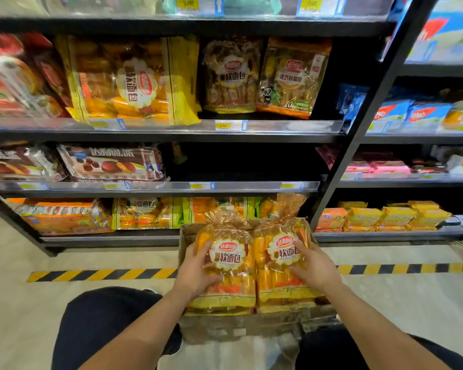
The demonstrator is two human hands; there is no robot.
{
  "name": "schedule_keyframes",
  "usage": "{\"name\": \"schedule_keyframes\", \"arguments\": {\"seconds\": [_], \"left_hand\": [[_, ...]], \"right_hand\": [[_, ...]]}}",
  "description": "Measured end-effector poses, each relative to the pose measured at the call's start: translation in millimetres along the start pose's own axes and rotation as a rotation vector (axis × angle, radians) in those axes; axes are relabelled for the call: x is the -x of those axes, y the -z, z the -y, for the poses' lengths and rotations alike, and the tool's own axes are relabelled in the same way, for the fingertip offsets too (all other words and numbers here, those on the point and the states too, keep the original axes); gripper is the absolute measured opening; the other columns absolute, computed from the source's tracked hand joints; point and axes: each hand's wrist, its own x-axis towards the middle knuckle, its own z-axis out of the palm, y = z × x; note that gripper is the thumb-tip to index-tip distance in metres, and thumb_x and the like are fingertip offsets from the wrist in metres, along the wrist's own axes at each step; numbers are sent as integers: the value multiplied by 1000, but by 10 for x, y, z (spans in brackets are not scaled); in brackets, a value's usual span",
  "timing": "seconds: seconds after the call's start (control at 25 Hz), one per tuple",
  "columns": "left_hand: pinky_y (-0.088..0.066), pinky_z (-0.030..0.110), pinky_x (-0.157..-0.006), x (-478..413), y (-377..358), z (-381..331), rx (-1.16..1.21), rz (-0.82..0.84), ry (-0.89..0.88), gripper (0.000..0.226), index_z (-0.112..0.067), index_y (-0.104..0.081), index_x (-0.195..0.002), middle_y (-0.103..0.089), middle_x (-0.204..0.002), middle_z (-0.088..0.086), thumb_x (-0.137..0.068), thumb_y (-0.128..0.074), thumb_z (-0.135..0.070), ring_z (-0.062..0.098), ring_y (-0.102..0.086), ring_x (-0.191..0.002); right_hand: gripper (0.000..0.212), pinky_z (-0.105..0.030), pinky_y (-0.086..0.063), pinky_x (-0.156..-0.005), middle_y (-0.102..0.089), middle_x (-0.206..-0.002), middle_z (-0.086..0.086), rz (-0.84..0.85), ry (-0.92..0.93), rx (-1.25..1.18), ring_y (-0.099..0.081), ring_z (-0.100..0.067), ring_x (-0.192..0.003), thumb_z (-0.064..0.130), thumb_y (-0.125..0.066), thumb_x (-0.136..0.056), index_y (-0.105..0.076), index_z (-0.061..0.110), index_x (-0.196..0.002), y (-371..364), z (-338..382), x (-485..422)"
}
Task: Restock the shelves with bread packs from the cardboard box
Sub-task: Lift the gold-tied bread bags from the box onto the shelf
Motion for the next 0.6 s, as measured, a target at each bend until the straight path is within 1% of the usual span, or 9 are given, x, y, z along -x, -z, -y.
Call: {"name": "schedule_keyframes", "arguments": {"seconds": [0.08,0.16,0.32,0.48,0.6], "left_hand": [[-27,33,-114,-28,120,-120,16,-51,-53,109,-39,-18,-150,-9,-158,4,-65,-86,-41,24,-25,-143],[-25,34,-114,-91,299,-257,39,-104,-108,108,-42,-19,-149,-7,-159,3,-65,-86,-39,24,-20,-145],[-24,36,-114,-306,757,-551,119,-183,-219,105,-46,-19,-148,-9,-159,2,-66,-86,-37,23,-19,-144],[-20,36,-115,-611,1316,-952,123,-273,-303,103,-45,-20,-148,-10,-158,2,-68,-85,-35,22,-16,-145],[-20,36,-115,-817,1662,-1234,125,-347,-355,104,-45,-21,-148,-13,-158,2,-66,-86,-36,21,-17,-145]], "right_hand": [[82,-37,-50,-96,-28,-156,2,-109,23,-32,-47,-22,-130,53,-64,-82,-21,40,-150,133,46,52],[82,-39,-50,-96,-27,-157,3,-213,30,-64,-44,-22,-133,51,-67,-81,-23,41,-149,288,73,76],[79,-40,-42,-103,-30,-156,0,-391,81,-208,-35,-24,-139,42,-73,-80,-32,36,-147,712,152,27],[76,-43,-41,-105,-37,-152,1,-525,141,-320,-40,-23,-136,42,-76,-76,-40,36,-144,1248,233,-194],[76,-44,-39,-108,-35,-153,3,-585,171,-371,-40,-22,-136,39,-77,-76,-42,36,-143,1632,343,-374]]}}
